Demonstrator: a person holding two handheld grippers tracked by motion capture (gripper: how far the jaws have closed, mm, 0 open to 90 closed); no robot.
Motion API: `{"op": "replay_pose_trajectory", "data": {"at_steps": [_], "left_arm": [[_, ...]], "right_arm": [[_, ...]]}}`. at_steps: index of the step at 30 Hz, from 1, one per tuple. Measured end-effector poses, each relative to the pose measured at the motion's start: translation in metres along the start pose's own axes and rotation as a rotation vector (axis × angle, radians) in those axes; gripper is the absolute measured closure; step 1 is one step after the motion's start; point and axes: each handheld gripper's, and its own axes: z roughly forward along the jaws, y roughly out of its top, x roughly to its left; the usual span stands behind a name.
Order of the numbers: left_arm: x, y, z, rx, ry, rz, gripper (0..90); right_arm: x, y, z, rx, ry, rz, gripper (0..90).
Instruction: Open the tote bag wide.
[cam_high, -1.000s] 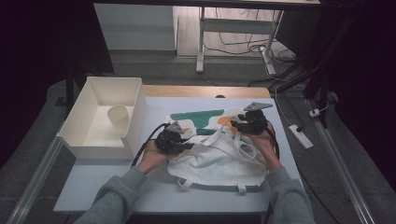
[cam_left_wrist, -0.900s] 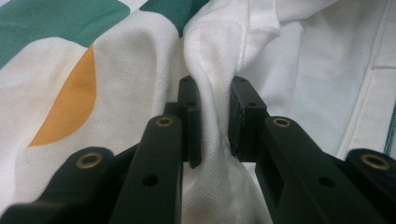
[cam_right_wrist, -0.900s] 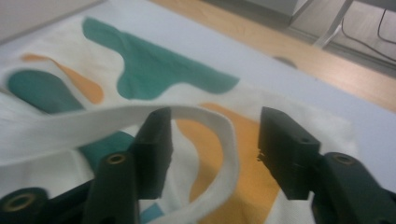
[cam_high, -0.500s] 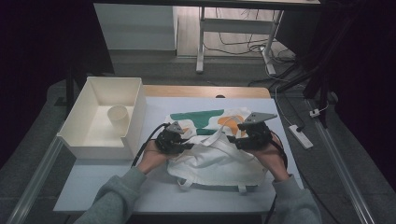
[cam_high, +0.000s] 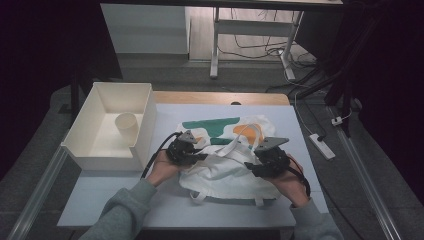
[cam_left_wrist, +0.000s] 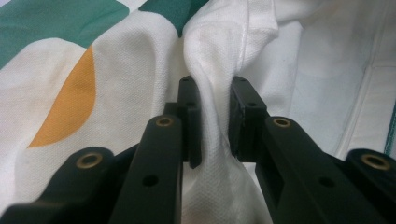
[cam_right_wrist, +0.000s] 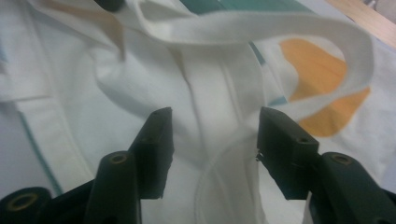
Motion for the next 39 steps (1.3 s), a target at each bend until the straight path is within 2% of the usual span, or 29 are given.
{"op": "replay_pose_trajectory", "data": {"at_steps": [5, 6, 7, 8, 9, 11, 12, 13, 18, 19, 21, 25, 29, 32, 35, 36, 37, 38, 39], "left_arm": [[0.000, 0.000, 0.000, 0.000, -0.001, -0.001, 75.8], [0.000, 0.000, 0.000, 0.001, 0.000, 0.000, 75.8], [0.000, 0.000, 0.000, 0.001, -0.001, 0.001, 75.8], [0.000, 0.000, 0.000, 0.001, -0.001, 0.001, 75.8], [0.000, 0.000, 0.000, 0.001, -0.002, 0.000, 75.8], [0.000, 0.000, 0.000, 0.000, -0.001, 0.000, 75.8], [0.000, 0.000, 0.000, 0.000, -0.001, 0.001, 75.8], [0.000, 0.000, 0.000, 0.000, -0.001, 0.001, 75.8], [0.000, 0.000, 0.000, -0.001, 0.001, 0.001, 75.7], [-0.001, 0.000, 0.000, -0.001, 0.001, 0.000, 75.8], [-0.001, 0.000, 0.000, 0.000, 0.002, 0.003, 75.7], [-0.001, 0.000, 0.000, 0.000, 0.003, 0.002, 75.7], [-0.001, 0.000, 0.000, 0.000, 0.002, 0.001, 75.7], [-0.001, -0.001, 0.000, 0.000, 0.002, 0.000, 75.7], [-0.001, -0.001, 0.000, 0.000, 0.002, 0.000, 75.7], [-0.001, -0.001, 0.000, 0.001, 0.001, 0.001, 75.7], [-0.001, -0.001, 0.000, 0.001, 0.001, 0.001, 75.7], [-0.001, -0.001, 0.000, 0.001, 0.001, 0.001, 75.6], [-0.001, -0.001, 0.000, 0.002, 0.001, 0.002, 75.6]], "right_arm": [[-0.006, -0.005, 0.005, 0.026, -0.023, 0.006, 56.7], [-0.008, -0.008, 0.007, 0.042, -0.032, 0.001, 63.0], [-0.008, -0.008, 0.007, 0.042, -0.032, 0.001, 63.0], [-0.009, -0.009, 0.008, 0.044, -0.030, 0.004, 68.3], [-0.011, -0.009, 0.008, 0.045, -0.019, 0.008, 74.6], [-0.013, -0.010, 0.008, 0.036, -0.003, 0.017, 81.9], [-0.014, -0.009, 0.005, 0.013, -0.009, 0.013, 86.2], [-0.014, -0.009, 0.005, 0.013, -0.009, 0.013, 86.2], [-0.019, -0.003, -0.011, -0.088, -0.051, 0.022, 87.9], [-0.024, -0.001, -0.017, -0.124, -0.072, 0.030, 88.1], [-0.028, -0.001, -0.019, -0.141, -0.084, 0.036, 88.1], [-0.049, 0.002, -0.022, -0.192, -0.153, 0.058, 88.2], [-0.075, 0.001, -0.009, -0.204, -0.180, 0.119, 88.2], [-0.091, -0.003, 0.008, -0.184, -0.212, 0.138, 88.2], [-0.105, -0.011, 0.029, -0.154, -0.190, 0.190, 88.1], [-0.110, -0.016, 0.043, -0.111, -0.179, 0.197, 88.1], [-0.110, -0.016, 0.043, -0.111, -0.179, 0.197, 88.1], [-0.112, -0.022, 0.054, -0.076, -0.167, 0.200, 88.0], [-0.112, -0.022, 0.054, -0.076, -0.167, 0.200, 88.0]]}}
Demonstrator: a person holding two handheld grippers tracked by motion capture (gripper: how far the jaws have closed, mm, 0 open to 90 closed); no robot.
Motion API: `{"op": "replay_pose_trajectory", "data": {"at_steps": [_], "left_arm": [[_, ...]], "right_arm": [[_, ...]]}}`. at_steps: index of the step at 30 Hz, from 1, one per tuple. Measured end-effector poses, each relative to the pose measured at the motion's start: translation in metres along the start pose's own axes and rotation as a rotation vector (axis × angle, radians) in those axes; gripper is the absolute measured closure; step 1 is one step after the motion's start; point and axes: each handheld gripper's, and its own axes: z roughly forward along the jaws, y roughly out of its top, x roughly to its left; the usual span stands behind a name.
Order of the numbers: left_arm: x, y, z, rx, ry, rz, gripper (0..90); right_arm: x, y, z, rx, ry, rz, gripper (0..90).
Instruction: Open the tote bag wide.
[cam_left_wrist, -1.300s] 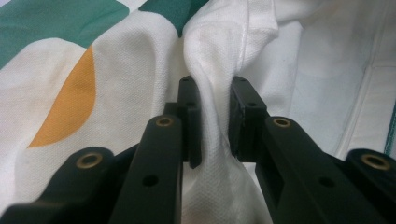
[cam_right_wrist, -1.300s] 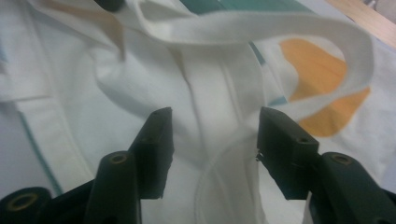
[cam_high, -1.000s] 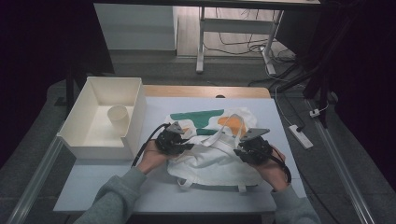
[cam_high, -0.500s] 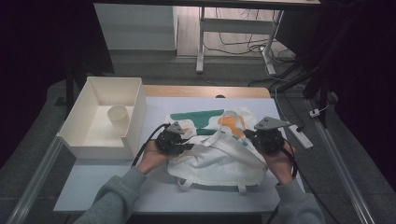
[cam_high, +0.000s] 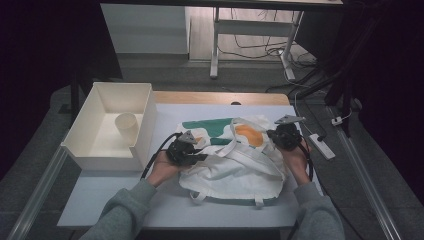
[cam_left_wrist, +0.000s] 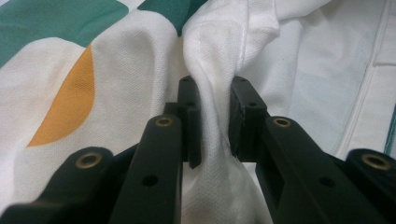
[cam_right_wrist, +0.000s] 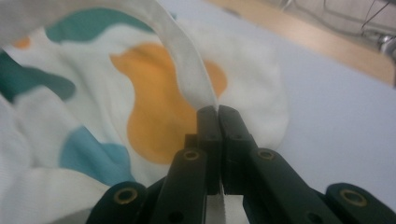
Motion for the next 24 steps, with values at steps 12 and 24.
{"op": "replay_pose_trajectory", "data": {"at_steps": [12, 24], "left_arm": [[0.000, 0.000, 0.000, -0.001, 0.001, 0.003, 75.6], [0.000, 0.000, 0.000, 0.000, 0.003, 0.006, 75.5]], "right_arm": [[0.008, 0.004, -0.011, -0.030, -0.001, -0.031, 59.9], [0.067, 0.037, -0.036, -0.128, 0.244, -0.086, 49.7]]}}
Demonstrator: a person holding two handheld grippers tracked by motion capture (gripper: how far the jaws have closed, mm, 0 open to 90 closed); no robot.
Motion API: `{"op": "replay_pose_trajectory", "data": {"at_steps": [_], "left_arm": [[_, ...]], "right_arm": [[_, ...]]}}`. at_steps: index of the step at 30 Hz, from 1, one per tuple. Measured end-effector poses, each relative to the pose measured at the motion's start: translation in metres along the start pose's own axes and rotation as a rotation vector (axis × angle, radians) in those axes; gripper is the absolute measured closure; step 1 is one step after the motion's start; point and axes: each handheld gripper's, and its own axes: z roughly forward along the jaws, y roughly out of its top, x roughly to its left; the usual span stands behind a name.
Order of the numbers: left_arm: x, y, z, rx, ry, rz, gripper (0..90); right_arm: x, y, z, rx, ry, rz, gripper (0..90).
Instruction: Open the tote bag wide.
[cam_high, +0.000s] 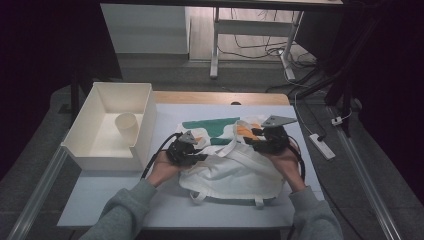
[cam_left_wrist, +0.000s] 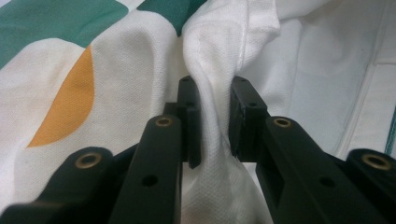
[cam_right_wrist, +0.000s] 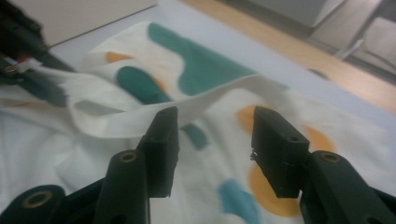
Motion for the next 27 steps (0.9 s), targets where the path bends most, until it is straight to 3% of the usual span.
{"op": "replay_pose_trajectory", "data": {"at_steps": [3, 5, 9, 12, 16, 18, 20, 23, 24, 27], "left_arm": [[0.000, 0.000, 0.000, 0.000, -0.001, 0.000, 75.6], [0.000, 0.000, 0.000, 0.000, -0.001, 0.000, 75.6], [-0.001, 0.000, 0.000, 0.001, 0.001, 0.001, 75.5], [-0.001, 0.000, 0.001, 0.005, 0.002, 0.001, 75.5], [-0.001, 0.000, 0.001, 0.006, 0.000, -0.001, 75.5], [-0.001, 0.000, 0.001, 0.003, -0.001, -0.001, 75.4], [-0.001, 0.000, 0.001, 0.003, -0.001, 0.002, 75.4], [-0.001, 0.000, 0.000, 0.002, -0.002, 0.000, 75.3], [-0.001, -0.001, 0.001, 0.000, -0.003, -0.002, 75.1], [0.000, 0.000, 0.000, -0.002, -0.003, -0.003, 74.8]], "right_arm": [[0.014, 0.002, 0.014, 0.017, 0.061, -0.013, 46.5], [0.022, 0.003, 0.022, 0.032, 0.075, -0.030, 44.2], [0.030, 0.003, 0.035, 0.053, 0.059, -0.020, 42.5], [0.028, 0.000, 0.044, 0.055, 0.054, 0.015, 43.1], [0.029, -0.003, 0.047, 0.053, 0.037, 0.020, 57.3], [0.029, -0.002, 0.045, 0.038, 0.061, 0.012, 69.5], [0.031, 0.000, 0.043, 0.035, 0.067, -0.009, 75.7], [0.037, 0.005, 0.038, 0.021, 0.061, -0.050, 80.4], [0.038, 0.010, 0.032, -0.005, 0.061, -0.064, 81.3], [0.037, 0.015, 0.027, -0.036, 0.062, -0.064, 81.6]]}}
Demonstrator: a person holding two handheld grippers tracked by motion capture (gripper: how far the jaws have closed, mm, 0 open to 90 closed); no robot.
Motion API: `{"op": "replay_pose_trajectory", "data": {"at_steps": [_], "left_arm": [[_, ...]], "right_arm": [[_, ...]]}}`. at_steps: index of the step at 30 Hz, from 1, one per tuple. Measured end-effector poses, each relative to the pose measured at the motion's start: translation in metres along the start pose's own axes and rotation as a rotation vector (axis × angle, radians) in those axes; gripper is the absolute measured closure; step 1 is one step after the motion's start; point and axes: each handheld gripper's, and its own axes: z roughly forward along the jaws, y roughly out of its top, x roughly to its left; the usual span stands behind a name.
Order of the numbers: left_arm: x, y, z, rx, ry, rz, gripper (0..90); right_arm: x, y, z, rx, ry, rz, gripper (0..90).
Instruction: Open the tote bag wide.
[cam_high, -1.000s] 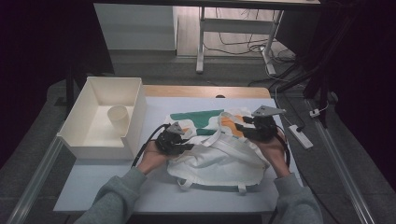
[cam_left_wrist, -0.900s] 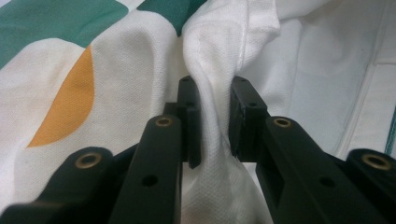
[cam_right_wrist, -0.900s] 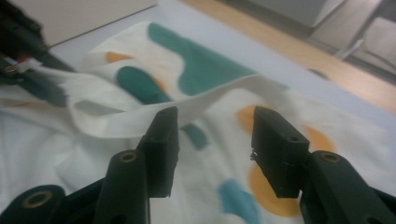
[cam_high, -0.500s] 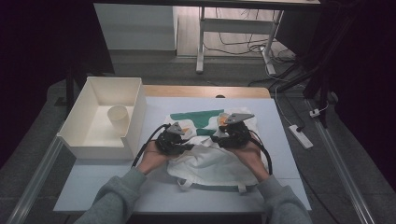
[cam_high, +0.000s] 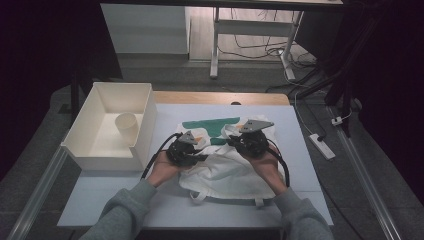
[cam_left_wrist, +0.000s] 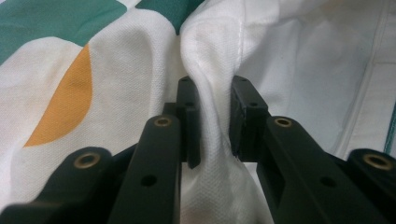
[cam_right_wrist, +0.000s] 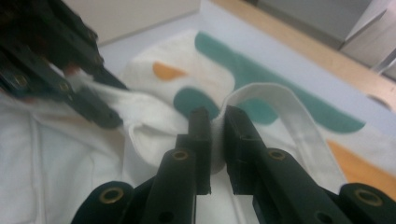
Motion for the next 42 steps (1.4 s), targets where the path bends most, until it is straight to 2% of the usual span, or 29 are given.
{"op": "replay_pose_trajectory", "data": {"at_steps": [2, 8, 16, 18, 20, 22, 23, 24, 26, 29, 31, 33, 34, 35, 36, 38, 42], "left_arm": [[0.000, 0.000, 0.000, -0.001, 0.003, 0.002, 74.5], [0.000, 0.000, -0.001, -0.004, -0.001, -0.006, 74.1], [-0.001, 0.001, -0.002, -0.002, 0.003, -0.004, 73.3], [-0.001, 0.001, -0.001, -0.003, 0.005, -0.009, 73.4], [-0.001, 0.001, -0.001, -0.001, 0.006, -0.016, 73.4], [-0.001, 0.001, 0.000, 0.006, 0.007, -0.018, 73.4], [-0.001, 0.001, 0.001, 0.008, 0.009, -0.018, 73.4], [-0.001, 0.001, 0.001, 0.011, 0.009, -0.018, 73.4], [-0.001, 0.000, 0.001, 0.021, 0.009, -0.015, 73.5], [-0.001, 0.000, 0.001, 0.022, 0.006, -0.013, 73.4], [0.000, 0.000, 0.001, 0.018, 0.001, -0.010, 73.5], [0.000, -0.001, 0.000, 0.014, -0.001, -0.008, 74.0], [0.000, -0.001, 0.000, 0.012, -0.001, -0.008, 74.3], [0.000, -0.001, 0.000, 0.012, -0.001, -0.009, 74.6], [0.001, -0.001, 0.000, 0.012, -0.002, -0.010, 74.6], [0.002, -0.002, 0.000, 0.011, -0.008, -0.012, 74.7], [0.003, -0.002, 0.000, 0.008, -0.012, -0.016, 74.8]], "right_arm": [[-0.002, 0.007, 0.000, -0.026, 0.005, -0.005, 81.8], [-0.005, 0.014, 0.006, -0.053, 0.004, -0.027, 82.3], [-0.012, 0.023, 0.027, -0.083, -0.007, -0.048, 84.1], [-0.016, 0.022, 0.035, -0.073, -0.014, -0.047, 84.5], [-0.022, 0.017, 0.048, -0.043, -0.001, -0.012, 85.0], [-0.023, 0.015, 0.052, -0.028, 0.001, -0.007, 85.0], [-0.026, 0.009, 0.064, 0.020, 0.019, 0.006, 85.0], [-0.026, 0.009, 0.064, 0.020, 0.019, 0.006, 85.0], [-0.028, 0.002, 0.074, 0.064, 0.059, 0.030, 84.7], [-0.025, -0.001, 0.080, 0.097, 0.075, 0.027, 83.7], [-0.024, 0.000, 0.078, 0.095, 0.068, 0.018, 80.9], [-0.024, 0.003, 0.071, 0.077, 0.044, 0.019, 68.5], [-0.024, 0.005, 0.065, 0.057, 0.028, 0.023, 63.8], [-0.026, 0.008, 0.049, 0.010, 0.029, 0.043, 58.5], [-0.026, 0.010, 0.040, -0.009, 0.024, 0.048, 56.5], [-0.026, 0.010, 0.033, -0.019, 0.018, 0.049, 54.5], [-0.020, 0.008, -0.001, -0.053, 0.006, 0.040, 51.3]]}}
